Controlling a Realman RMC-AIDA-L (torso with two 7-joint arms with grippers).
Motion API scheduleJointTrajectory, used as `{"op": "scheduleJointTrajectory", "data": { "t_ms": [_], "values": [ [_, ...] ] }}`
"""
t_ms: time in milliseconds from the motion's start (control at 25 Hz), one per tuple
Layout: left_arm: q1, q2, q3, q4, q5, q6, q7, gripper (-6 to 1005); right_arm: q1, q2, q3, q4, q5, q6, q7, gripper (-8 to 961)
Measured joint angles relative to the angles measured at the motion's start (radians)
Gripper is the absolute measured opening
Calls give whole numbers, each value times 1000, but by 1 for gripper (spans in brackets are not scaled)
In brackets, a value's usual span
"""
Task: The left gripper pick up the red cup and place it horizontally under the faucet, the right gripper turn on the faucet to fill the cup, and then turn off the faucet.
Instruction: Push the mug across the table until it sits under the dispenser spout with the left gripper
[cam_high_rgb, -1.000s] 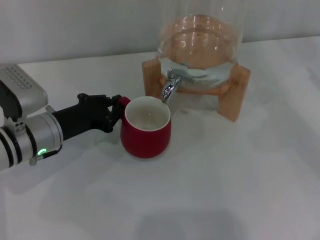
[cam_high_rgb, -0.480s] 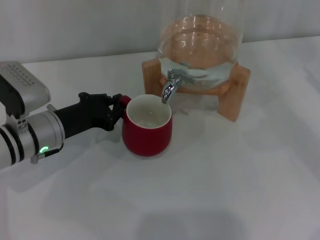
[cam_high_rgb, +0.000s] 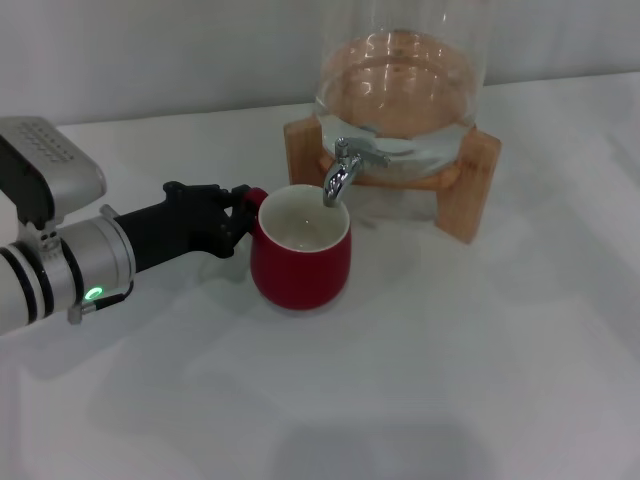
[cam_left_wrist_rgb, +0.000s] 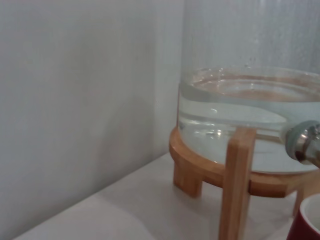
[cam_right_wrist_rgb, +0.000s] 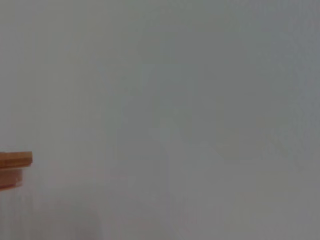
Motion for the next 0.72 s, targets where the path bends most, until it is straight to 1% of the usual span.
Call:
{"op": "scheduleJointTrajectory", "data": {
  "t_ms": [120,320,600,720],
  "values": [
    [-4,0,31,6,-3,0,-22,149,-2,0,0,0,8,0,0,632],
    [-15,0,48,8,0,-1,-51,149,-4,0,0,0,12,1,0,631],
    [-23,1,128,46,-1,6,-116,149,-5,0,0,0,12,3,-2,631],
    [-28,3,132,48,0,8,-126,149,-5,0,0,0,12,3,-2,631]
  ]
}}
